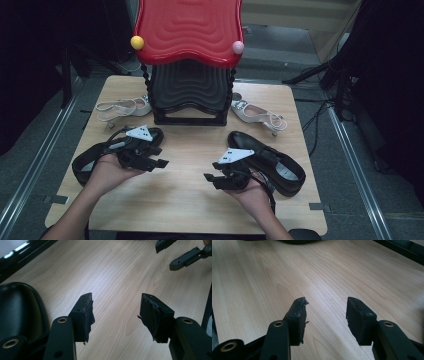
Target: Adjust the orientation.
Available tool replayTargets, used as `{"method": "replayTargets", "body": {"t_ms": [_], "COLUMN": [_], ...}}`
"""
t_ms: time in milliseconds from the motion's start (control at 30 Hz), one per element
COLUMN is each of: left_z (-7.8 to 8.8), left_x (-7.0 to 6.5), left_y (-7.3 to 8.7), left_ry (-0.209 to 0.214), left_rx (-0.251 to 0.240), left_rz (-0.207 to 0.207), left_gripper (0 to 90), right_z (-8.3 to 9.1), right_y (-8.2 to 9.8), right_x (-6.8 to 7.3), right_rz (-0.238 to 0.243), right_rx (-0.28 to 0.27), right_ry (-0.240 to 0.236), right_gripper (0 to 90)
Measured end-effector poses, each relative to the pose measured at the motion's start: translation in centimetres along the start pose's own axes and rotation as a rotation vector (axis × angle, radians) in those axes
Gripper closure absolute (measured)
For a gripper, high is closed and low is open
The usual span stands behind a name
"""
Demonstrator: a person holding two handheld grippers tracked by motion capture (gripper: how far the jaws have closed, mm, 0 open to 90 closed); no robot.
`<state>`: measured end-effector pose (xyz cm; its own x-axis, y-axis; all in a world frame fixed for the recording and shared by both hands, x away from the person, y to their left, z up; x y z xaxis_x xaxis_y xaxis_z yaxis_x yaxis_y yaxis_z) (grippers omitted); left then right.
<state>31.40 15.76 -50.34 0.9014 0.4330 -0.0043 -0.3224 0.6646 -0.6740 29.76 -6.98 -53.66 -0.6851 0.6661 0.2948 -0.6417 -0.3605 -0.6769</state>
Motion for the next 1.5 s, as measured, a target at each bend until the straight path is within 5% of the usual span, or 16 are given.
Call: {"method": "replayTargets", "body": {"t_ms": [800, 1500], "left_z": [5.7, 10.9], "left_x": [2.1, 5.7], "left_y": [3.0, 7.2], "left_ry": [-0.070, -0.165], "left_rx": [0.001, 0.011], "left_rz": [0.065, 0.152], "left_gripper": [44.0, 43.8], "right_z": [-1.2, -1.7], "right_y": [-0.2, -0.1], "right_x": [0.3, 0.3], "right_rz": [0.013, -0.002], "right_rx": [0.056, 0.077], "right_ry": [-0.046, -0.055], "right_gripper": [52.2, 51.3]}}
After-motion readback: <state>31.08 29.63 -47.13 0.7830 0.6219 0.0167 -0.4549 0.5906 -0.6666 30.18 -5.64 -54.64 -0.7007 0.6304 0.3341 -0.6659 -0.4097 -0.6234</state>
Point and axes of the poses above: each handheld gripper's, and its own axes: z roughly backward along the jaws, y roughly out of its underside, x roughly to its left, the point moved 7 cm from there along -z, roughly forward along the jaws, and after that the axes turned 15 degrees about -z, right-handed, at the moved point
